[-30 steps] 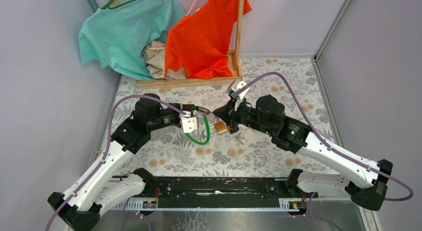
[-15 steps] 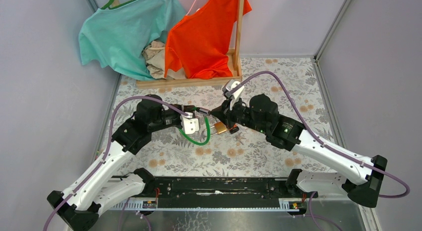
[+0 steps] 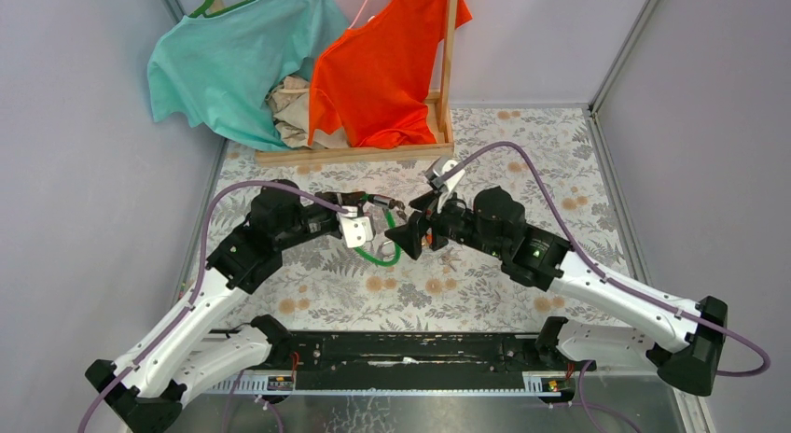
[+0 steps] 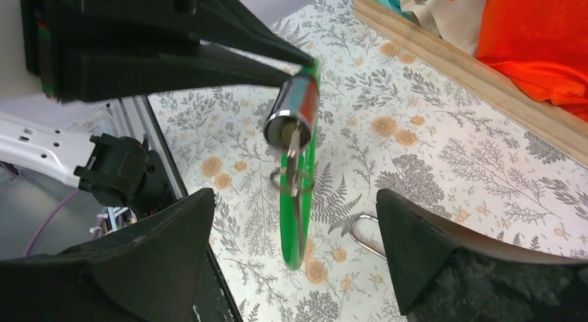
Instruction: Unlock with the key
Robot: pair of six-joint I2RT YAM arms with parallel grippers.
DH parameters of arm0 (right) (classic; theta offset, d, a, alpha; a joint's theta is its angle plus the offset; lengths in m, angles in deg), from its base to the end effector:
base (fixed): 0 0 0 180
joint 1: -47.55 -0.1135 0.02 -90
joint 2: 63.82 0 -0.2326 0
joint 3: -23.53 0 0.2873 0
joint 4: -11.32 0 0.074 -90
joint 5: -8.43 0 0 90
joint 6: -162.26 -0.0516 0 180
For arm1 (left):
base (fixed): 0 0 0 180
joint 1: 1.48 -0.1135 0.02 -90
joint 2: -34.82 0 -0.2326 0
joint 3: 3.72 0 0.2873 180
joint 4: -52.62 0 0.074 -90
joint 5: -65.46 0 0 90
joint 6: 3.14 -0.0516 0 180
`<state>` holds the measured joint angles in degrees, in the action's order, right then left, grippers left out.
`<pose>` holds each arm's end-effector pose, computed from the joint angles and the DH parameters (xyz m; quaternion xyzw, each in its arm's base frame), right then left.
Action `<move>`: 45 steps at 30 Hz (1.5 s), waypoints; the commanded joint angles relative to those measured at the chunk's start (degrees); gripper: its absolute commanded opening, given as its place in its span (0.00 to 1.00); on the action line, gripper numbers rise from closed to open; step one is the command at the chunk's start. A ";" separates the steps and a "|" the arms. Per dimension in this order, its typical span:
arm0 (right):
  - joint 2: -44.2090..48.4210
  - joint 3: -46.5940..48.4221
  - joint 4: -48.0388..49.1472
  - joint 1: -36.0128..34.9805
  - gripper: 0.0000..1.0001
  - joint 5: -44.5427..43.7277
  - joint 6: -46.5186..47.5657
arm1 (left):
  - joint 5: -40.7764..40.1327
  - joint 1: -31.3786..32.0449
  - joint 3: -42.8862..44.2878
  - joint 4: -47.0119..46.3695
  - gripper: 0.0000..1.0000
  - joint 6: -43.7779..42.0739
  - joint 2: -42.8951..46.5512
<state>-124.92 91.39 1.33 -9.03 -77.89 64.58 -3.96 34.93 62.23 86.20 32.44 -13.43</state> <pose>0.1725 0.2674 0.3439 -0.3207 0.6521 0.3849 0.5690 0.1956 -0.1668 0.3409 0.6348 0.4745 -0.0480 0.6080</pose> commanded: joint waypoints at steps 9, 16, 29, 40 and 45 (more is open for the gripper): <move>2.49 -6.15 8.02 0.57 0.81 6.38 0.59 | -3.42 0.45 5.43 -5.52 0.00 6.41 -0.89; -1.31 -5.78 15.44 0.55 0.53 4.89 1.87 | -0.54 0.42 6.77 -3.68 0.00 10.52 -0.93; 3.37 -9.40 19.12 0.54 0.00 9.06 8.25 | 11.58 0.40 13.30 6.26 0.79 21.10 -3.80; 5.42 -9.54 19.95 0.59 0.00 15.44 9.53 | 19.98 0.34 24.46 27.94 0.61 16.34 -14.20; 4.45 -8.86 20.47 0.59 0.00 17.02 9.49 | 20.31 0.34 26.69 28.75 0.35 16.48 -15.51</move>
<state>-121.38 80.37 13.92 -8.64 -63.46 73.01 13.78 34.93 85.94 110.39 49.56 -28.86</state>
